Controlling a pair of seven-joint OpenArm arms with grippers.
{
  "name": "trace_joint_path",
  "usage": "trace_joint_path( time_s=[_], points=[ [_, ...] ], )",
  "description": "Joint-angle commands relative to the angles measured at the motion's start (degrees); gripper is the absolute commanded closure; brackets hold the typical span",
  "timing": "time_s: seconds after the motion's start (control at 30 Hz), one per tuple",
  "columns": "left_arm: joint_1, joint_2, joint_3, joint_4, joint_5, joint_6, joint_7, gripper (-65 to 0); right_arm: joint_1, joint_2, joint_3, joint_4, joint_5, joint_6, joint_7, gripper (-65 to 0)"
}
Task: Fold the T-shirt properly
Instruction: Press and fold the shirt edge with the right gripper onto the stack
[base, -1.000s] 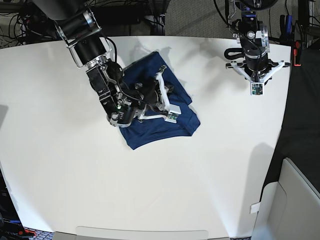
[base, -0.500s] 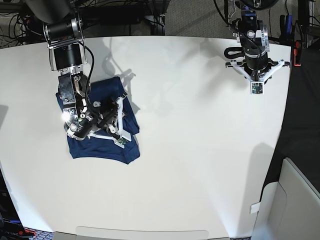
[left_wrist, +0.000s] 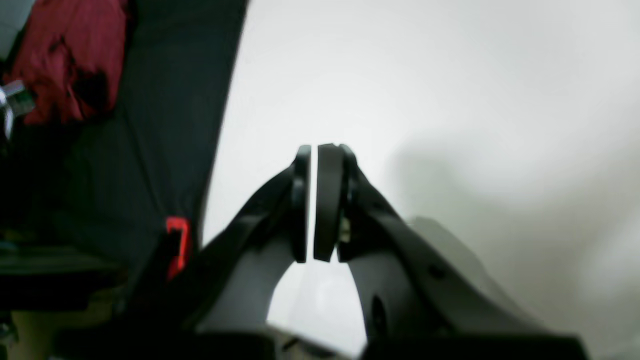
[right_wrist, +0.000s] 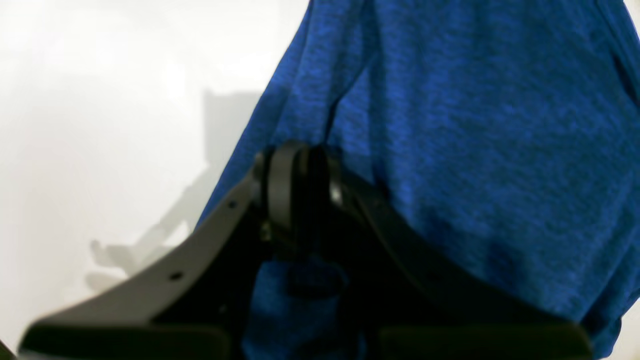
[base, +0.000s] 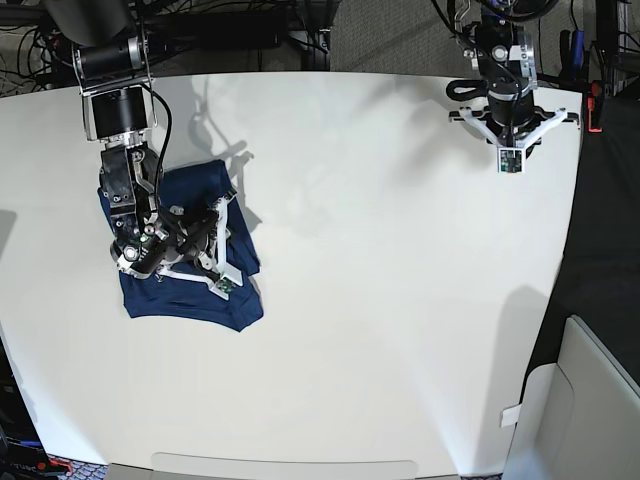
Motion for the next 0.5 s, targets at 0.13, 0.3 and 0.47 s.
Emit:
trace_joint_path(
  time_s=[0.13, 0.3, 0.47],
  points=[
    [0.2, -0.2, -0.2, 1.1, 0.7, 0.5, -2.1, 0.0, 2.4, 0.5, 0.1, 0.5, -1.5, 0.1, 1.5, -6.6],
    [0.6, -0.2, -0.4, 1.2, 0.7, 0.5, -2.1, 0.0, 2.8, 0.2, 0.1, 0.7, -5.6, 0.1, 1.6, -6.6],
    [0.6, -0.2, -0.6, 1.2, 0.7, 0.5, -2.1, 0.0, 2.7, 0.0, 0.2, 2.3, -3.8, 0.1, 1.5, -6.6]
  ],
)
